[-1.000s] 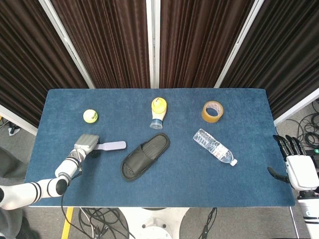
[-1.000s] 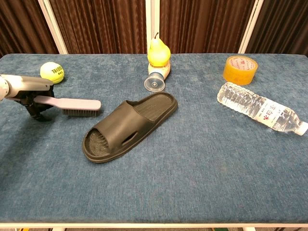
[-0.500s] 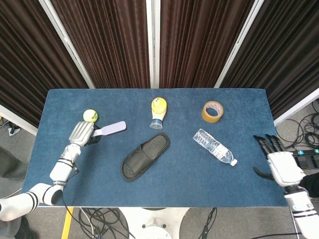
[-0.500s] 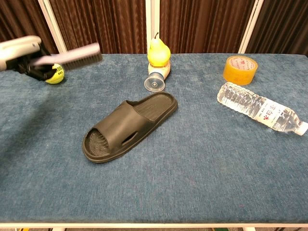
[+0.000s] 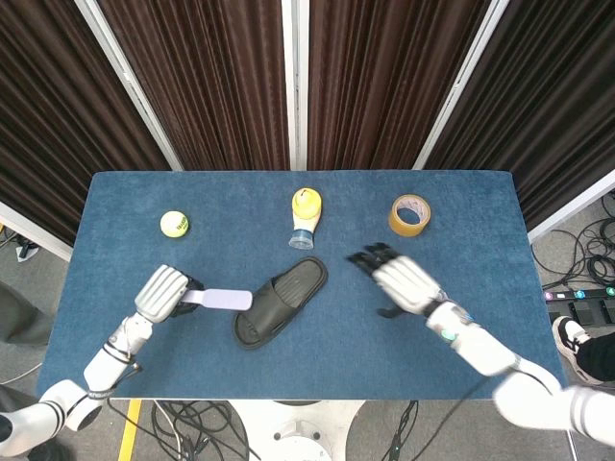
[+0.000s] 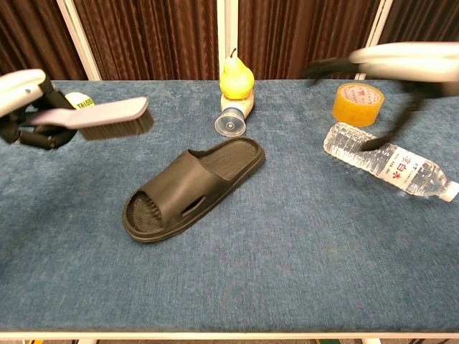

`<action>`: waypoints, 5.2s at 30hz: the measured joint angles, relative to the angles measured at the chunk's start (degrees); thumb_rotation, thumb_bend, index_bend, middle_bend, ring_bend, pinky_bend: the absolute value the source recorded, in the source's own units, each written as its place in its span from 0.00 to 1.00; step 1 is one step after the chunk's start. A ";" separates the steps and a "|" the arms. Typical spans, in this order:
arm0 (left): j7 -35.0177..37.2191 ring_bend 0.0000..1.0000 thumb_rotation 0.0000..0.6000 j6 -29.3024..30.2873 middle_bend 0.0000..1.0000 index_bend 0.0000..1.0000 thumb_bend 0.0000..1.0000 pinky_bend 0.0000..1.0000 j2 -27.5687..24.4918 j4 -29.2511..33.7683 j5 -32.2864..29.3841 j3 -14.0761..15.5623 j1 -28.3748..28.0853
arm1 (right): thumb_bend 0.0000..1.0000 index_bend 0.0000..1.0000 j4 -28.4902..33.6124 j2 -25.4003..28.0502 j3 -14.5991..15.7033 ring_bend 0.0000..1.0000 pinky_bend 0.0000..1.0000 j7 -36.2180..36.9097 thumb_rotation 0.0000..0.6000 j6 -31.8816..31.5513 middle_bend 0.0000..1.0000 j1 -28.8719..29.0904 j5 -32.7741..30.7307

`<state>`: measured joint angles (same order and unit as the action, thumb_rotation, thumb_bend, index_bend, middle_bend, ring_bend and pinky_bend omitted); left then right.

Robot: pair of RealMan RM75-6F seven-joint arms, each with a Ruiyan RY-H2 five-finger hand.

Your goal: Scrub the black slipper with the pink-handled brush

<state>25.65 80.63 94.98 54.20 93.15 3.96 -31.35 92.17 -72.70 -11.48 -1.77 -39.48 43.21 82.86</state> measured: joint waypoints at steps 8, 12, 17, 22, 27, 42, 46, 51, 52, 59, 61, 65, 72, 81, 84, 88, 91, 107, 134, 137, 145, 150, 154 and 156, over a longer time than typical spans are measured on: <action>-1.88 1.00 1.00 0.93 1.00 1.00 0.60 1.00 2.27 -1.08 2.11 1.01 1.43 | 0.04 0.00 -15.07 -15.63 -1.49 0.00 0.01 -13.63 1.00 12.55 0.04 16.66 -15.92; -2.36 1.00 1.00 -0.03 1.00 1.00 0.60 1.00 2.80 -0.73 2.64 0.74 0.85 | 0.05 0.00 -19.76 -19.59 -0.10 0.00 0.01 -18.57 1.00 14.42 0.04 21.50 -22.44; -2.91 1.00 1.00 -1.21 1.00 1.00 0.60 1.00 3.71 -0.35 3.10 -0.19 -0.45 | 0.06 0.00 -22.92 -22.46 2.82 0.00 0.01 -22.47 1.00 14.94 0.05 25.40 -29.69; -3.57 1.00 1.00 -3.28 1.00 1.00 0.60 1.00 5.19 -1.92 2.91 -0.67 -1.28 | 0.13 0.14 -26.07 -25.18 5.57 0.05 0.04 -25.03 1.00 14.16 0.17 28.07 -35.37; -3.31 1.00 1.00 -6.33 1.00 1.00 0.60 1.00 7.88 -6.13 1.89 -1.54 -2.44 | 0.22 0.34 -28.89 -27.58 7.90 0.12 0.12 -26.73 1.00 12.99 0.27 30.00 -38.93; 1.60 1.00 1.00 -9.37 1.00 1.00 0.60 1.00 17.05 -24.03 0.23 -3.39 -5.14 | 0.28 0.48 -32.17 -29.51 8.85 0.20 0.19 -25.64 1.00 12.31 0.37 31.24 -38.59; 1.47 1.00 1.00 -9.44 1.00 1.00 0.60 1.00 18.31 -27.49 2.42 -0.62 -5.25 | 0.28 0.48 -32.26 -29.57 9.00 0.20 0.19 -25.64 1.00 12.37 0.37 31.65 -38.40; 2.58 1.00 1.00 -9.02 1.00 1.00 0.60 1.00 17.60 -26.83 4.68 2.23 -4.88 | 0.28 0.48 -32.35 -29.60 8.95 0.20 0.19 -25.46 1.00 12.29 0.37 32.00 -38.95; 2.83 1.00 1.00 -8.61 1.00 1.00 0.60 1.00 17.29 -26.26 4.88 2.44 -4.77 | 0.28 0.48 -32.41 -29.63 8.99 0.20 0.19 -25.46 1.00 12.29 0.37 32.05 -39.09; 4.26 1.00 1.00 -3.68 1.00 1.00 0.60 1.00 13.80 -18.84 5.92 3.11 -3.69 | 0.28 0.48 -32.40 -29.73 9.57 0.20 0.19 -25.57 1.00 11.98 0.37 32.21 -39.49; 4.11 1.00 1.00 -2.94 1.00 1.00 0.60 1.00 12.65 -16.62 5.69 2.45 -3.81 | 0.28 0.48 -32.28 -29.68 9.67 0.20 0.19 -25.60 1.00 11.90 0.37 32.24 -39.55; 3.99 1.00 1.00 -5.02 1.00 1.00 0.60 1.00 11.92 -15.58 4.11 0.70 -4.85 | 0.28 0.48 -32.01 -29.51 9.89 0.20 0.19 -25.76 1.00 11.82 0.37 32.42 -39.77; 4.44 1.00 1.00 -13.15 1.00 1.00 0.60 1.00 13.22 -18.53 -0.24 -2.41 -7.13 | 0.28 0.48 -31.83 -29.59 10.14 0.20 0.20 -25.94 1.00 11.77 0.37 32.73 -40.14; 4.40 1.00 1.00 -13.02 1.00 1.00 0.60 1.00 14.64 -21.31 2.06 1.10 -6.11 | 0.28 0.48 -32.27 -29.76 10.42 0.20 0.20 -25.97 1.00 11.71 0.37 32.91 -40.50; 3.94 1.00 1.00 -10.88 1.00 1.00 0.60 1.00 13.93 -19.93 3.40 2.64 -5.06 | 0.28 0.48 -32.34 -29.84 10.49 0.20 0.20 -25.91 1.00 11.75 0.37 32.91 -40.48; 2.66 1.00 1.00 -9.50 1.00 1.00 0.60 1.00 12.13 -16.74 4.88 4.21 -4.19 | 0.28 0.48 -32.23 -29.85 10.45 0.20 0.21 -25.68 1.00 11.69 0.37 32.85 -40.30; 1.69 1.00 1.00 -8.77 1.00 1.00 0.60 1.00 10.20 -13.46 5.69 4.88 -3.97 | 0.27 0.48 -32.05 -29.73 10.33 0.20 0.21 -25.51 1.00 11.57 0.37 32.83 -40.09; 0.68 1.00 1.00 -16.73 1.00 1.00 0.60 1.00 8.73 -12.90 -1.98 -2.38 -6.57 | 0.27 0.48 -31.03 -29.16 10.36 0.20 0.21 -25.57 1.00 11.13 0.37 32.87 -39.99; -7.02 1.00 1.00 -10.51 1.00 1.00 0.60 1.00 0.17 2.92 0.04 2.30 -0.65 | 0.00 0.00 -26.79 -26.47 10.68 0.00 0.00 -25.14 1.00 11.54 0.00 32.93 -41.17; -9.04 1.00 1.00 -12.87 1.00 1.00 0.59 1.00 0.65 2.55 -4.74 -0.27 -0.04 | 0.00 0.00 -24.50 -24.94 10.69 0.00 0.00 -25.03 1.00 10.60 0.00 32.80 -41.11; -16.91 0.84 1.00 -21.89 0.89 0.82 0.54 1.00 2.86 -0.64 -16.00 -6.76 0.29 | 0.00 0.00 -15.99 -17.65 9.91 0.00 0.00 -23.79 1.00 4.43 0.00 30.40 -38.88; -21.26 0.54 1.00 -21.89 0.61 0.52 0.44 0.91 4.22 -1.69 -17.74 -8.70 0.35 | 0.00 0.00 -9.36 -10.85 9.32 0.00 0.00 -21.40 1.00 0.00 0.00 26.79 -35.75; -22.73 0.34 1.00 -20.76 0.40 0.30 0.28 0.64 4.37 -0.89 -17.50 -8.81 0.78 | 0.00 0.00 -5.45 -5.82 9.05 0.00 0.00 -17.95 1.00 -2.29 0.00 23.25 -32.79; -23.65 0.26 0.99 -20.97 0.31 0.23 0.23 0.51 4.06 0.36 -17.58 -8.80 0.92 | 0.00 0.00 -3.88 -3.47 9.03 0.00 0.00 -15.51 1.00 -3.08 0.00 21.21 -31.00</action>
<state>2.00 59.66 99.04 54.56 75.57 -4.84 -30.43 88.29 -76.16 -2.45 -17.28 -42.56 64.42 51.85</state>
